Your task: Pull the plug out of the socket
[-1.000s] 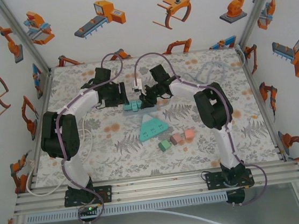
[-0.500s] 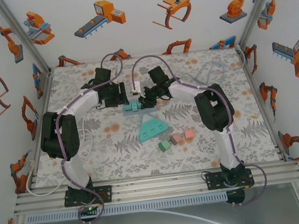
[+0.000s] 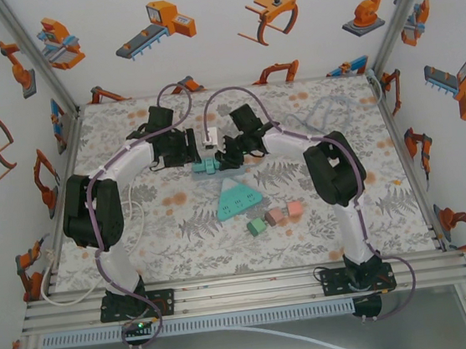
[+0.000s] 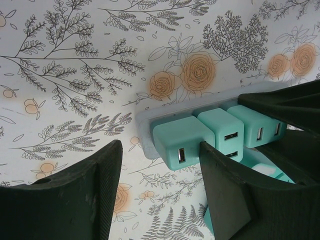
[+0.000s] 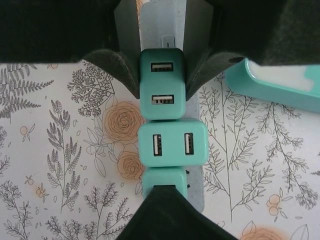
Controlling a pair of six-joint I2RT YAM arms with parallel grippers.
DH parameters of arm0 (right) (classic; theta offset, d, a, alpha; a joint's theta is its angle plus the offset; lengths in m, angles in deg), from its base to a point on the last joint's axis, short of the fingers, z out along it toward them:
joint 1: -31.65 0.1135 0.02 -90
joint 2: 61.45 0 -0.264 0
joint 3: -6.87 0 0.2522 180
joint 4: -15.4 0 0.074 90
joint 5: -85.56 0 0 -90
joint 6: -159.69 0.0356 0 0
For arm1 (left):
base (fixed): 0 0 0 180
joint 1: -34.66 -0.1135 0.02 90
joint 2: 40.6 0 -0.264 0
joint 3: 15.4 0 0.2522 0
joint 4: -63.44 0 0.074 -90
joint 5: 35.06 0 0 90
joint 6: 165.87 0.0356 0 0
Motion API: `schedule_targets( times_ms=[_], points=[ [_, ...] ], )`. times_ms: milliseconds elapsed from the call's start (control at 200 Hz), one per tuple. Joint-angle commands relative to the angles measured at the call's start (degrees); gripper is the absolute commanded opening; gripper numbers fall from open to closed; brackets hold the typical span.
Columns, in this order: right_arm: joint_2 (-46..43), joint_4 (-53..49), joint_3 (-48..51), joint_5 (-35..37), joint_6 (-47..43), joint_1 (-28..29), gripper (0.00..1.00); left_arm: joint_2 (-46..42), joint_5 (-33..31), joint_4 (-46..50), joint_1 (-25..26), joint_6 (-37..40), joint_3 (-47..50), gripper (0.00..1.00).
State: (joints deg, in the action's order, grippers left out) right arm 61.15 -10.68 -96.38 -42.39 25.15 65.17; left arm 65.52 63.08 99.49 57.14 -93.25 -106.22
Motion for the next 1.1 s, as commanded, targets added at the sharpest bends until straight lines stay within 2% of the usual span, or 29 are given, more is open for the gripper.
schedule_targets(
  times_ms=[0, 95, 175, 315, 386, 481, 616, 791, 931, 996, 1091],
  points=[
    [-5.43, 4.78, -0.58, -1.71, 0.05, 0.72, 0.0, 4.74, -3.03, 11.85, 1.48, 2.36, 5.44, 0.59],
    [-5.64, 11.68, 0.76, -5.92, 7.09, -0.09, 0.0, 5.28, -2.96, 11.86, 1.93, 2.4, 5.6, 0.59],
    [-4.72, 18.35, 2.21, -5.99, 11.92, -1.08, 0.0, 5.58, -2.97, 11.88, 1.95, 2.06, 5.69, 0.59],
    [-4.89, 7.7, -0.34, -0.58, 0.37, 1.16, 0.0, 5.58, -2.89, 11.48, 2.05, 1.92, 5.87, 0.59],
    [-5.43, 8.66, -0.3, -1.93, 2.6, 1.05, 0.0, 5.77, -2.83, 11.35, 2.04, 2.03, 5.71, 0.59],
    [-5.7, 15.39, 1.54, -4.45, 8.72, -0.09, 0.0, 5.98, -2.88, 11.29, 2.04, 2.09, 5.45, 0.59],
    [-5.89, 9.53, 1.36, -1.15, -0.09, 1.28, 0.0, 5.92, -2.87, 11.23, 2.05, 1.72, 5.54, 0.59],
    [-6.6, 15.75, 2.39, -5.94, 6.11, 0.47, 0.0, 6.27, -3.03, 11.01, 2.06, 1.56, 5.38, 0.59],
    [-6.46, 9.56, 0.78, -3.54, -0.44, 1.73, 0.0, 6.3, -2.89, 10.94, 2.05, 1.46, 5.49, 0.59],
    [-6.67, 12.59, 1.22, -5.85, 3.64, 1.26, 0.0, 6.44, -2.84, 10.75, 2.07, 1.39, 5.77, 0.59],
    [-6.72, 23.45, 3.27, -9.18, 14.3, -0.47, 0.0, 6.81, -2.81, 10.64, 2.09, 1.31, 5.62, 0.59]
  ],
)
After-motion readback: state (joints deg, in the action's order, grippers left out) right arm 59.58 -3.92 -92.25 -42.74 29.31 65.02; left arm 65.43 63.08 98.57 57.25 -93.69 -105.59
